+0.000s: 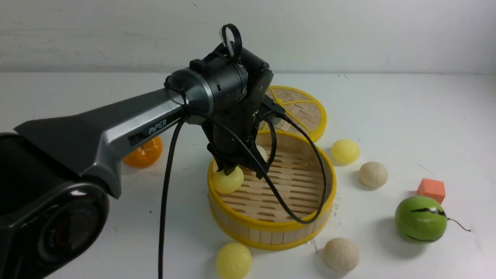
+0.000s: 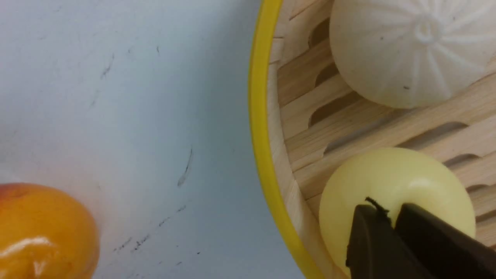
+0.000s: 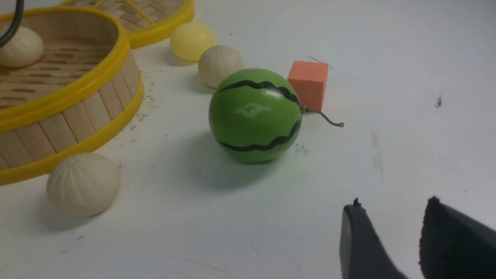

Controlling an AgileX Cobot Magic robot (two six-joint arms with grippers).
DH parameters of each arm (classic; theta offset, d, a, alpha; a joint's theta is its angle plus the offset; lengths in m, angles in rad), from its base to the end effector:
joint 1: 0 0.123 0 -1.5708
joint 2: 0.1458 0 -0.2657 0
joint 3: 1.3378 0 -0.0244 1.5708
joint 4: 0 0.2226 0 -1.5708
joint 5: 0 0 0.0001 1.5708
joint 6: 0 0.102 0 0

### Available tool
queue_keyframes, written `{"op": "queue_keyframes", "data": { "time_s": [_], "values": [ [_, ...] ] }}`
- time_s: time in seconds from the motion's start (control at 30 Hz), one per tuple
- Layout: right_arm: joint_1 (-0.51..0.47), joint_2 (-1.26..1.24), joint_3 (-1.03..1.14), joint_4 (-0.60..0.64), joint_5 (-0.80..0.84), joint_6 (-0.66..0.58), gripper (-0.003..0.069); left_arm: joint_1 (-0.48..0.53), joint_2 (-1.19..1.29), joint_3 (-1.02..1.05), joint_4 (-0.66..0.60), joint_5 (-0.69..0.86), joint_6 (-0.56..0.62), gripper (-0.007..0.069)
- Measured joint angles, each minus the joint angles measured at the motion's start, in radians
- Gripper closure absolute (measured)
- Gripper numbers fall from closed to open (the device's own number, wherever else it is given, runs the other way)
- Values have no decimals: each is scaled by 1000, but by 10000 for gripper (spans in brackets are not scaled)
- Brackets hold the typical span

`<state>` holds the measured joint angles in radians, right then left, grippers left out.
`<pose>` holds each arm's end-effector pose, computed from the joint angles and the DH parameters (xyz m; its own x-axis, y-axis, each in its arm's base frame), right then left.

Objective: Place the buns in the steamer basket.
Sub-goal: Use the left arm to put the steamed stuffed bun into the steamer, then use the left arm to grab a steamed stuffed bun

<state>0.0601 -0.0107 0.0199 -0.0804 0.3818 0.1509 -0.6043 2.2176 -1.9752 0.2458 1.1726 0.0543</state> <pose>0.0541 0.0002 0.1700 -0.2991 0.0583 -0.9524 -0.0088 0.9979 0.0638 0.3733 -0.2299 0.2030 -0.7109 0.6693 -0.2157 0.6216 0.7416 0.2525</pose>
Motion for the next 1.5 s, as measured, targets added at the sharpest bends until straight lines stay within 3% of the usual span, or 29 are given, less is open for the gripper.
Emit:
{"op": "queue_keyframes", "data": {
  "time_s": [0.1,0.13,0.2,0.3,0.37,0.47,0.57,0.67,0.77,0.87,1.0,1.33,1.5],
  "values": [
    [0,0,0,0,0,0,418,0,-2,0,-17,0,-31,419],
    [0,0,0,0,0,0,418,0,-11,0,-31,0,-64,336],
    [0,0,0,0,0,0,418,-1,-32,0,-47,1,-86,259],
    [0,0,0,0,0,0,418,-1,-95,0,-79,9,-88,186],
    [0,0,0,0,0,0,418,-1,-147,0,-100,23,-85,193],
    [0,0,0,0,0,0,418,-1,-238,14,-130,46,-90,284],
    [0,0,0,0,0,0,418,-1,-388,168,-190,50,-134,536],
    [0,0,0,0,0,0,418,-7,-480,378,-271,52,-148,638],
    [0,0,0,0,0,0,418,-32,-529,537,-288,11,-151,638],
    [0,0,0,0,0,0,418,-97,-567,718,-308,-142,-168,638],
    [0,0,0,0,0,0,418,-120,-549,759,-315,-214,-198,626],
    [0,0,0,0,0,0,418,-120,-517,761,-293,-349,-198,385],
    [0,0,0,0,0,0,418,-120,-517,761,-292,-348,-204,356]
  ]
}}
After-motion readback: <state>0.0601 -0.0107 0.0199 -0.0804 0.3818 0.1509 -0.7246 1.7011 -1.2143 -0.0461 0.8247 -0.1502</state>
